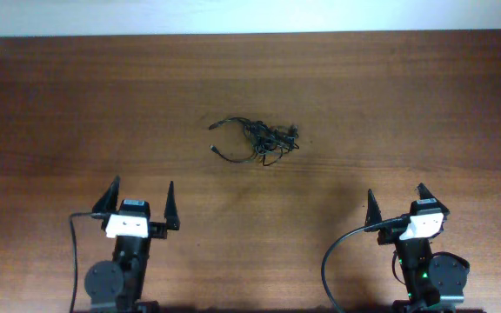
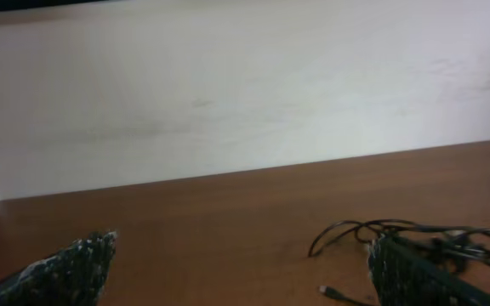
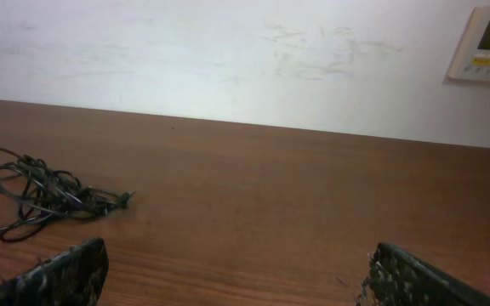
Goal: Untangle cables
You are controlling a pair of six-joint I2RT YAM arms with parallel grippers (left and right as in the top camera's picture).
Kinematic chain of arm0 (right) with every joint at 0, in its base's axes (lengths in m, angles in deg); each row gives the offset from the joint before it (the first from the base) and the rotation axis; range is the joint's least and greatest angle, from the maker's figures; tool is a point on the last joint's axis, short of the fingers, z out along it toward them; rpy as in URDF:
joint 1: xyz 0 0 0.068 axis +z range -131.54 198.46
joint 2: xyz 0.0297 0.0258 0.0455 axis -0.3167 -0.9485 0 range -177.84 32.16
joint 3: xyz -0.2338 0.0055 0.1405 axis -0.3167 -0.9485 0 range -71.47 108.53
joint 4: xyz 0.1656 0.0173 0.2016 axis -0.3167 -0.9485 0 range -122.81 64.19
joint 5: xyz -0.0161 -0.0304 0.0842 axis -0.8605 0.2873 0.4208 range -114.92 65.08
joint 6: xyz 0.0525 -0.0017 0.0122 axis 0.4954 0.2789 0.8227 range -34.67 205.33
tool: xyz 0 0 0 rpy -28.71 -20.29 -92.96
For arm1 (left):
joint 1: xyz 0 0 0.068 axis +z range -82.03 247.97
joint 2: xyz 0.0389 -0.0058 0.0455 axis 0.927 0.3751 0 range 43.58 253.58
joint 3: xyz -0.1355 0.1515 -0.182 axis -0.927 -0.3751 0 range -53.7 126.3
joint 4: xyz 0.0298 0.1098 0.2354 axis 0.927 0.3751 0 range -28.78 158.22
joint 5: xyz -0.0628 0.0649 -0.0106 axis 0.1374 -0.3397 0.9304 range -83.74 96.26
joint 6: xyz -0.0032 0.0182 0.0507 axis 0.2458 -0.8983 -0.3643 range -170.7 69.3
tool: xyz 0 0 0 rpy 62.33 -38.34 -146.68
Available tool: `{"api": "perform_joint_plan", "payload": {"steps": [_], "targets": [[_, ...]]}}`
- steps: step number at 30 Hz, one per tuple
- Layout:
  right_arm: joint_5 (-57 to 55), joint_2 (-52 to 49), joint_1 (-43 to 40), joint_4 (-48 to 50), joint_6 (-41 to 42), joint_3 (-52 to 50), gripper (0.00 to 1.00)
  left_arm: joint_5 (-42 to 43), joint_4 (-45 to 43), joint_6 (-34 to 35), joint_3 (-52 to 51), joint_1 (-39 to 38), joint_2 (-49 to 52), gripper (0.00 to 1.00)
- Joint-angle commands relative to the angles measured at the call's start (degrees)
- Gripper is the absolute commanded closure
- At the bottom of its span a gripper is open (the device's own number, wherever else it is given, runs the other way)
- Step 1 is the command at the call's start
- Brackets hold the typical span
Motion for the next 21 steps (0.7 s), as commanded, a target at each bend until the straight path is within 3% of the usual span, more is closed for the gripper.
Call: {"api": "perform_joint_plan", "payload": {"steps": [1, 9, 17, 21], "targets": [[-0.31, 0.50, -0.24, -0.02, 0.39, -0.48, 0.01, 3.06, -0.28, 0.07, 6.64, -0.33, 8.07, 0.01], [-0.31, 0.50, -0.24, -0.02, 0.39, -0.48, 0.01, 9.40, 7.89, -0.13, 27.19, -0.33, 33.09, 0.01], [-0.28, 0.48, -0.24, -0.02, 0.39, -0.48, 0.01, 13.97, 31.39, -0.22, 58.90, -0.35, 57.70, 0.01], [-0.31, 0.48, -0.24, -0.02, 0.39, -0.48, 0.01, 13.92, 44.94, -4.39, 71.84, -0.35, 65.40, 0.01]]}}
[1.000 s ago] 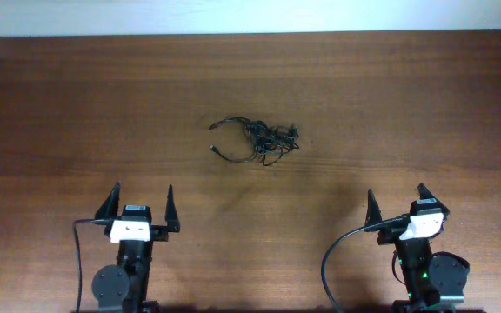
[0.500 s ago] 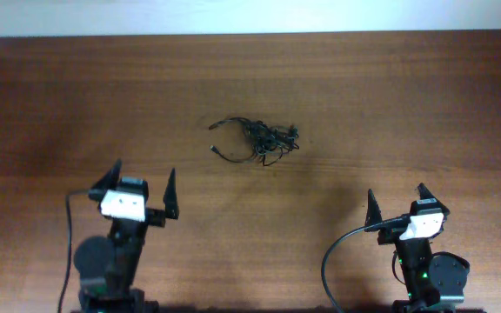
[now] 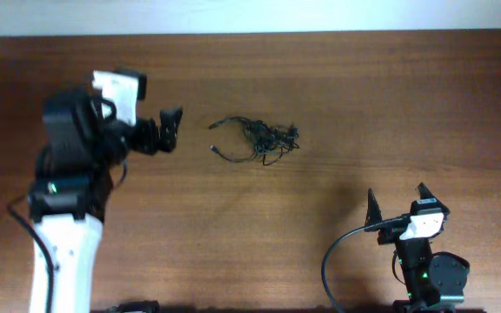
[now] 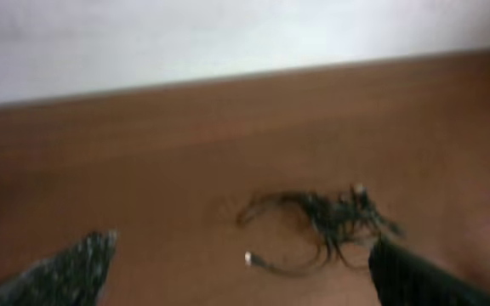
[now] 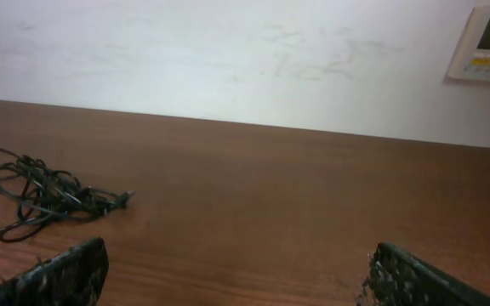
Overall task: Untangle cables
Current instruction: 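Move both grippers toward the tangled black cable bundle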
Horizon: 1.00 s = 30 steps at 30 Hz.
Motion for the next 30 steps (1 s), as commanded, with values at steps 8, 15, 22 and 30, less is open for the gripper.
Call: {"api": "perform_joint_plan", "payload": {"steps": [8, 15, 22, 30], "targets": [[-0.26, 0.50, -0.24, 0.20, 0.42, -0.46, 0.01, 1.33, 14.62, -5.44, 16.39, -0.11, 12.83, 0.01], [16.22, 0.48, -0.17, 2.40, 4.02, -0.35, 0.01, 3.80, 14.56, -5.49, 16.39, -0.11, 13.09, 0.01], [19.08, -6.80, -0.17, -7.30, 11.43, 10.64, 0.01, 3.43, 13.49, -5.42, 16.39, -0.11, 13.66, 0.00], [26.77, -38.86, -0.17, -31.12, 11.43, 45.72, 0.01, -1.53, 14.16, 4.74, 16.39, -0.13, 14.01, 0.09]]}}
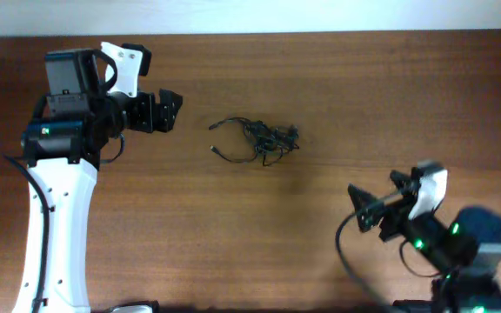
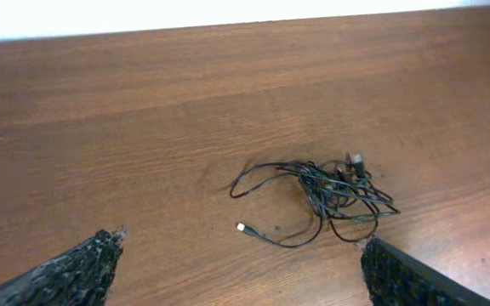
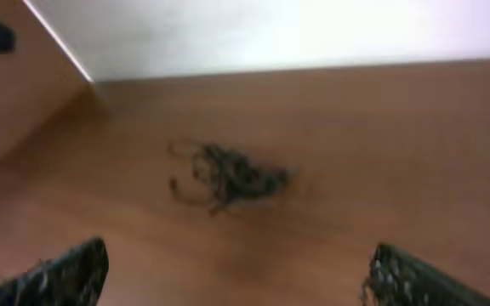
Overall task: Untangle cables
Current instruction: 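Move both grippers toward the tangled black cable bundle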
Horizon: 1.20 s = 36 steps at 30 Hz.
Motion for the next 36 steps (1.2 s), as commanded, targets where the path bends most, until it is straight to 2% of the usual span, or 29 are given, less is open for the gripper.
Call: {"api": "perform_joint_plan", "payload": {"steps": [1, 4, 6, 8, 12, 14, 20, 25, 30, 33, 36], "targets": [[3.85, -12.04, -0.17, -10.97, 0.46, 15.08, 0.01, -2.10, 0.81, 6.45, 1.14, -0.22, 0.42, 0.09], [3.89, -24.30, -0.17, -25.24, 0.46, 30.62, 0.01, -2.10, 2.05, 6.58, 1.09, -2.29, 0.68, 0.12], [4.63, -28.83, -0.17, -27.43, 0.50, 35.69, 0.01, -2.10, 2.36, 6.64, 1.09, -4.57, 1.14, 0.14], [10.29, -33.14, -0.17, -28.70, 0.48, 38.47, 0.01, -2.10, 2.80, 6.78, 1.09, -7.98, 2.12, 0.17], [13.09, -38.71, -0.17, -23.93, 0.48, 38.53, 0.02, -2.29, 3.26, 13.53, 1.03, -14.10, 6.71, 0.33], [13.07, -41.22, -0.17, -23.15, 0.52, 38.53, 0.10, -2.29, 2.49, 15.41, 1.05, -16.48, 9.92, 0.35], [12.61, -46.05, -0.17, -24.41, 0.50, 38.53, 0.11, -2.34, -3.72, 21.44, 1.05, -20.31, 19.19, 0.44], [12.61, -47.56, -0.17, -23.98, 0.50, 38.53, 0.12, -5.75, -6.08, 31.78, 1.05, -21.24, 27.47, 0.59], [12.61, -47.60, -0.17, -24.02, 0.50, 38.53, 0.12, -5.75, -10.43, 36.63, 1.05, -22.69, 32.28, 0.60], [12.61, -47.60, -0.17, -24.44, 0.48, 38.51, 0.11, -5.79, -11.91, 36.96, 1.05, -24.00, 34.60, 0.60], [12.61, -47.67, -0.17, -24.44, 0.48, 38.51, 0.11, -6.32, -12.20, 37.35, 1.05, -24.83, 35.67, 0.73]]}}
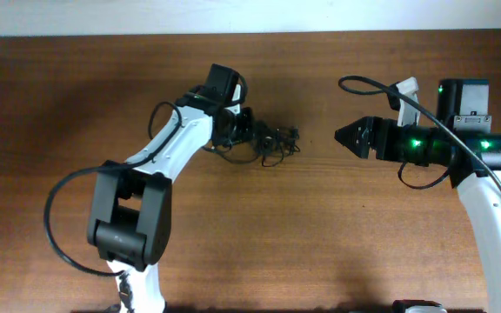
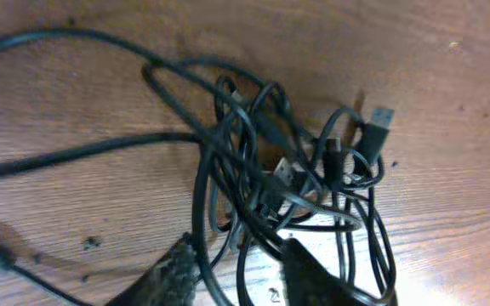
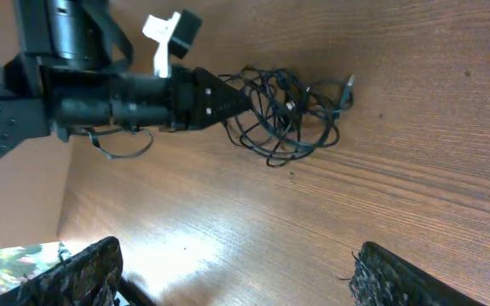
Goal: Untangle cables
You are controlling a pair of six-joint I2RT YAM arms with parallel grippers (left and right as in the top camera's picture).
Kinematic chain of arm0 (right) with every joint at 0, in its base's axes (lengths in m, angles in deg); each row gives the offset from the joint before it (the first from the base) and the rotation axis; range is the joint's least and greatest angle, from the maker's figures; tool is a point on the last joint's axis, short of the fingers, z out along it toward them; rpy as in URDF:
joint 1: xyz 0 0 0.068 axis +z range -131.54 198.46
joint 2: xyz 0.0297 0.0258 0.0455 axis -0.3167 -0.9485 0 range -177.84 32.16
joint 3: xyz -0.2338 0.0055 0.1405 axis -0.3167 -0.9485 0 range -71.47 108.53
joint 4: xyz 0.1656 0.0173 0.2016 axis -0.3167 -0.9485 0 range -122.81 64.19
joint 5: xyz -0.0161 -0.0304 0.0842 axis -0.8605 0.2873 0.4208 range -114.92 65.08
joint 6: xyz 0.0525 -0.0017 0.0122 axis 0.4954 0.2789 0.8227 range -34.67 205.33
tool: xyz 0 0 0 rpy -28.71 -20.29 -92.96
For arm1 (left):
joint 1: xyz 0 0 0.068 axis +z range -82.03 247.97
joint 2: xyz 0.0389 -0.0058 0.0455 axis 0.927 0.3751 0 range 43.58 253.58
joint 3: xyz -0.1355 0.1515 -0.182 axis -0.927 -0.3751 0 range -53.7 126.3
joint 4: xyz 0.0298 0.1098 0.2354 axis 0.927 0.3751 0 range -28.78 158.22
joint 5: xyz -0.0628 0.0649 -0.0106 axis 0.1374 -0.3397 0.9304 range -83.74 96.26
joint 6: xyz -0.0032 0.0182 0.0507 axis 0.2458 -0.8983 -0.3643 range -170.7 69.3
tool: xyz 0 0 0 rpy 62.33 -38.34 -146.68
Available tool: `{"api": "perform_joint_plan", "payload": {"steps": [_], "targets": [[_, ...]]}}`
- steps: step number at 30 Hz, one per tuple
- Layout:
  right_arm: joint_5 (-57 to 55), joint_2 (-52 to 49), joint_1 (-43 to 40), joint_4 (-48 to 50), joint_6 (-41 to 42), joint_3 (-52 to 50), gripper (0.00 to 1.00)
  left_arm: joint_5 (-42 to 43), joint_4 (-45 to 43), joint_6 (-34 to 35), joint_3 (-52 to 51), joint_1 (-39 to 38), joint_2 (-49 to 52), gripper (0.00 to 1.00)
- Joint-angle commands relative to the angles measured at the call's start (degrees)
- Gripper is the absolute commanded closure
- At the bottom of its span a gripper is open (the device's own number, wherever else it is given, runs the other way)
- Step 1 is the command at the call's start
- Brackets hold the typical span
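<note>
A tangle of thin black cables (image 1: 270, 139) lies on the wooden table (image 1: 364, 243), behind its middle. My left gripper (image 1: 247, 128) has come in from the left and sits at the tangle's left side. In the left wrist view its fingers (image 2: 173, 274) stand narrowly apart with a few strands of the tangle (image 2: 287, 183) running between them, not pinched. A USB plug (image 2: 379, 116) sticks out at the tangle's right. My right gripper (image 1: 341, 136) hovers right of the tangle, pointing at it, open wide (image 3: 232, 274) with nothing in it. From there the tangle (image 3: 296, 115) and the left gripper (image 3: 243, 102) both show.
The table's far edge meets a white wall (image 1: 250, 17). A loose cable loop (image 1: 224, 156) trails under the left arm's wrist. The left arm (image 1: 177, 139) spans the table's left half; the right arm (image 1: 485, 200) stands along the right side.
My left gripper moved from the far left of the table to the tangle, and its fingers narrowed around some strands. My right gripper moved from the front right to just right of the tangle.
Both grippers first rested open at the table's front edge, the tangle lying alone. Then the left arm was raised at the far left, looking at the tangle. Then the right arm had lifted too. Now both grippers flank the tangle, which lies where it was.
</note>
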Motion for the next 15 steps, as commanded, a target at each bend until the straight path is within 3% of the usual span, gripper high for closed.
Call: {"api": "perform_joint_plan", "payload": {"steps": [1, 3, 8, 9, 10, 13, 15], "targets": [[0.87, -0.44, -0.15, -0.09, -0.37, 0.96, 0.11, -2.27, -0.57, 1.46, 0.98, -1.20, 1.97, 0.79], [0.85, -0.48, -0.15, -0.07, -0.37, 0.96, 0.11, -4.96, -0.94, 1.46, 0.98, -1.25, 1.99, 0.86], [0.87, -1.62, -0.15, -0.09, -0.37, 0.96, 0.12, -7.91, -0.98, 1.46, 0.87, -1.84, 2.58, 0.81], [0.87, -1.92, -0.15, -0.09, -0.35, 0.96, 0.11, -7.91, -0.98, 1.46, 0.87, -1.88, 2.64, 0.86], [0.87, -2.14, -0.15, -0.09, -0.35, 0.96, 0.11, -7.89, -0.98, 1.46, 0.87, -1.88, 2.69, 1.00], [0.90, -2.32, -0.15, -0.04, -0.37, 0.96, 0.11, -7.72, -1.40, 0.96, 1.27, -1.81, 2.49, 1.00], [0.92, -2.32, -0.15, -0.04, -0.35, 0.96, 0.11, -3.89, -1.36, -4.96, 3.52, -1.60, 1.25, 1.00]]}}
